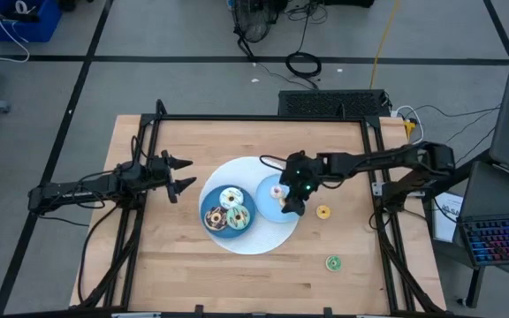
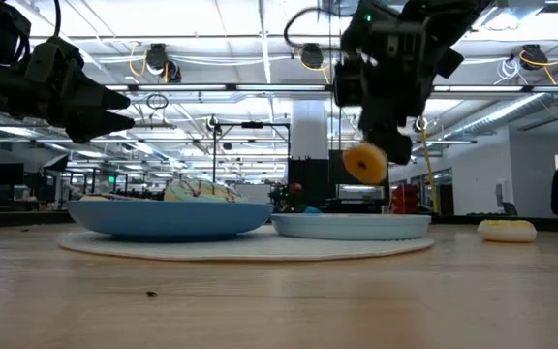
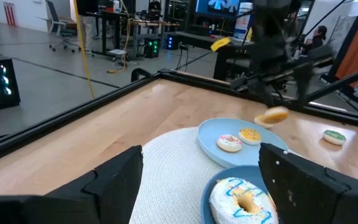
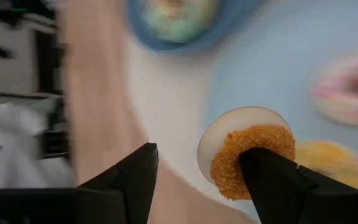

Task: Pick & Place donuts
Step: Put the small orange donut on the light blue plate

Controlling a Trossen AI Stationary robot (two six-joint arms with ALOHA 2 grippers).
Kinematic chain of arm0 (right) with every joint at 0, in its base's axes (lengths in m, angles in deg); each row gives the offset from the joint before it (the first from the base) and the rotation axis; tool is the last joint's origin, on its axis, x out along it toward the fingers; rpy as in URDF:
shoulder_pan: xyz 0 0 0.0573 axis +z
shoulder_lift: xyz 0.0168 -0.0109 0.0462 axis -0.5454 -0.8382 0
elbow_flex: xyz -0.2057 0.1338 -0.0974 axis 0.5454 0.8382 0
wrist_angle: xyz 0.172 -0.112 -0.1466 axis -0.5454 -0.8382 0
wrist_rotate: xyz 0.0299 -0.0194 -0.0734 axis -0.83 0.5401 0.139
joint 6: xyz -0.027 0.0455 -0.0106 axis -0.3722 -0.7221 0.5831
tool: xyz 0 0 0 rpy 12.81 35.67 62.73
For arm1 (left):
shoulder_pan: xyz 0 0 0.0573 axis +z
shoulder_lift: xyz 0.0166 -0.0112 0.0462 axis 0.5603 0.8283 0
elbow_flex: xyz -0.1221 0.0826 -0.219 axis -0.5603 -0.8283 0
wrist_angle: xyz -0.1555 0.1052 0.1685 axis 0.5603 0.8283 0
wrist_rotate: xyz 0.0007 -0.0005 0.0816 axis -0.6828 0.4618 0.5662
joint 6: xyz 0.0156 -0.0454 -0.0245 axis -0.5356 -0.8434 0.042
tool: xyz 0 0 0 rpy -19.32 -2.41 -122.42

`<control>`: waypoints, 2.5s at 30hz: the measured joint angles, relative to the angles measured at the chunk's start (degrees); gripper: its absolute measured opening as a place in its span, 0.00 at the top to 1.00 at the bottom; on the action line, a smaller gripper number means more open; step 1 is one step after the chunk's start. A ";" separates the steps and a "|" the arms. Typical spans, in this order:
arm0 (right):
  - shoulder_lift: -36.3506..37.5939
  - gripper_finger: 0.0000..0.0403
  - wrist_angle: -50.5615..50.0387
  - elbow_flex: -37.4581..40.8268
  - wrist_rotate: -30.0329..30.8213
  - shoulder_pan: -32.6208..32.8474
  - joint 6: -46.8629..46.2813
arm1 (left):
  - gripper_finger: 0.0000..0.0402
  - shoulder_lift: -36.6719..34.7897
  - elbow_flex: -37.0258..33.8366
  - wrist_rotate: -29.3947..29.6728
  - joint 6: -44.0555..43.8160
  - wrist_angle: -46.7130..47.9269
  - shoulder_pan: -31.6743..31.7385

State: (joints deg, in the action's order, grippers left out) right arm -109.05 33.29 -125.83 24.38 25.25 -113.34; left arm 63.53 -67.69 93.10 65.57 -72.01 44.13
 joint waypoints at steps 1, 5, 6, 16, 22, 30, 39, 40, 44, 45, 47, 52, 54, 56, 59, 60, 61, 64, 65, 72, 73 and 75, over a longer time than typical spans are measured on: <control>-0.10 0.47 -1.38 0.03 1.15 -0.42 0.73 | 0.21 0.00 0.00 0.01 0.02 0.00 0.00; 0.02 0.47 -2.89 0.60 3.55 -1.67 3.69 | 0.22 0.00 0.00 0.02 0.00 0.01 0.01; 0.02 0.47 -2.93 1.09 4.18 -2.05 4.28 | 0.22 0.00 0.00 0.02 0.01 0.00 -0.01; -0.04 0.47 -0.26 7.33 4.03 -8.28 5.06 | 0.19 0.00 0.00 0.02 -0.01 -0.01 0.00; -0.02 0.47 -0.22 8.95 3.87 -11.02 4.64 | 0.20 0.00 0.00 0.02 -0.04 -0.01 -0.01; -0.02 0.47 -3.91 8.95 4.25 -13.62 4.94 | 0.22 0.00 0.00 0.02 0.00 -0.01 -0.01; 2.26 0.47 -10.08 8.95 13.37 -15.18 5.15 | 0.19 0.00 0.00 0.02 0.00 -0.01 0.01; 3.16 0.47 -10.52 8.95 14.45 -15.17 4.98 | 0.19 0.00 0.00 0.03 0.00 -0.01 0.01; 7.29 0.47 -11.40 8.95 17.77 -15.15 4.72 | 0.21 0.00 0.00 0.02 -0.04 -0.01 0.01; 8.43 0.47 -11.93 8.95 19.36 -15.09 4.70 | 0.22 0.00 0.00 0.02 -0.01 -0.01 0.00; 10.78 0.47 -13.60 8.95 23.97 -15.07 4.74 | 0.22 0.00 0.00 0.03 -0.02 -0.01 0.00; 15.88 0.47 -13.62 8.95 34.17 -13.23 5.34 | 0.22 0.00 0.00 0.02 -0.02 -0.01 0.00; 17.64 0.47 -9.39 8.95 34.05 -9.53 10.43 | 0.21 0.00 0.00 0.02 -0.01 -0.04 0.01; 18.93 0.47 -1.37 9.77 27.90 -5.02 12.90 | 0.21 0.00 0.00 0.02 -0.02 -0.01 0.01; 19.82 0.47 15.96 13.48 8.49 -1.46 11.08 | 0.21 0.00 0.00 0.03 -0.01 -0.01 0.00; 19.78 0.48 16.58 13.90 8.03 -1.36 9.98 | 0.21 0.00 0.00 0.02 -0.02 -0.02 0.01; 19.78 0.49 13.48 13.68 14.42 -1.36 8.10 | 0.21 -0.02 0.00 0.02 -0.02 -0.01 -0.01; 19.67 0.53 -9.01 11.18 48.37 -1.48 3.99 | 0.22 0.00 0.00 0.02 -0.02 -0.01 0.01; 19.69 0.55 -13.45 11.62 53.53 -1.60 2.55 | 0.22 -0.02 0.00 0.02 -0.02 -0.04 -0.01; 20.74 0.70 13.91 16.32 12.67 -1.25 1.31 | 0.20 0.00 0.00 0.00 -0.09 -0.50 -0.01; 20.58 0.76 15.21 16.65 11.48 -0.58 1.44 | 0.19 0.03 0.00 0.04 -0.06 -0.57 -0.01; 20.53 0.91 18.43 16.71 10.22 0.70 4.52 | 0.19 -0.08 0.00 0.00 -0.04 -0.08 -0.01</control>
State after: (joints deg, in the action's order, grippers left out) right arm -88.52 51.72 -109.13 34.61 25.95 -108.82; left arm 63.45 -67.69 93.10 65.53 -72.08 44.12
